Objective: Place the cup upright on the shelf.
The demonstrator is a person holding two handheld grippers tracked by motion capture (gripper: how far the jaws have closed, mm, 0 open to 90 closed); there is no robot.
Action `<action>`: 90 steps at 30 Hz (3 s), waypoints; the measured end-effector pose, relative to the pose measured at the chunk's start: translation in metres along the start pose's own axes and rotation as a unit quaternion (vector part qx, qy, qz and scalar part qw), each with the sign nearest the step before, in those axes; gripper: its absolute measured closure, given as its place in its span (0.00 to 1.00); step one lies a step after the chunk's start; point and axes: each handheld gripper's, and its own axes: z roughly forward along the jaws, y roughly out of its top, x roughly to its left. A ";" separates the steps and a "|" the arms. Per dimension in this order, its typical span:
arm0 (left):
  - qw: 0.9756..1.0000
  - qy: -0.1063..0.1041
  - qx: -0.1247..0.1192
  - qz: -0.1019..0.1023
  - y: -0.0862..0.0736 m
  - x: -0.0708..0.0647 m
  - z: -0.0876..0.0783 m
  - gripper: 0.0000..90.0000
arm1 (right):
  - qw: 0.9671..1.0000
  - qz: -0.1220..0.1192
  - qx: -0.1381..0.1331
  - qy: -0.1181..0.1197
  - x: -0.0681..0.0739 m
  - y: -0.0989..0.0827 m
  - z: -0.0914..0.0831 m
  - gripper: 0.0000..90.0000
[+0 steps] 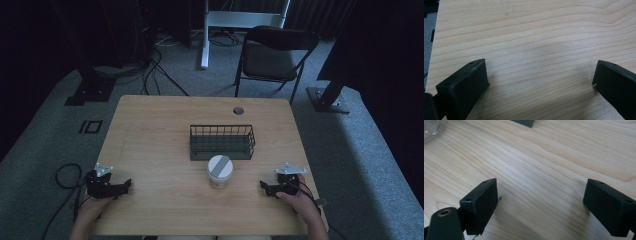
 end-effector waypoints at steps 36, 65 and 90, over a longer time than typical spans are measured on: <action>1.000 0.005 0.000 -0.006 -0.001 0.000 0.000 0.00 | 1.000 0.000 -0.001 0.003 0.004 0.001 0.001 0.13; 1.000 0.005 0.000 -0.006 -0.001 0.000 0.000 0.00 | 0.997 -0.024 -0.031 0.059 0.034 0.020 0.007 0.13; 1.000 0.005 0.000 -0.006 -0.001 0.000 0.000 0.00 | 0.987 -0.061 -0.065 0.131 0.079 0.038 0.018 0.13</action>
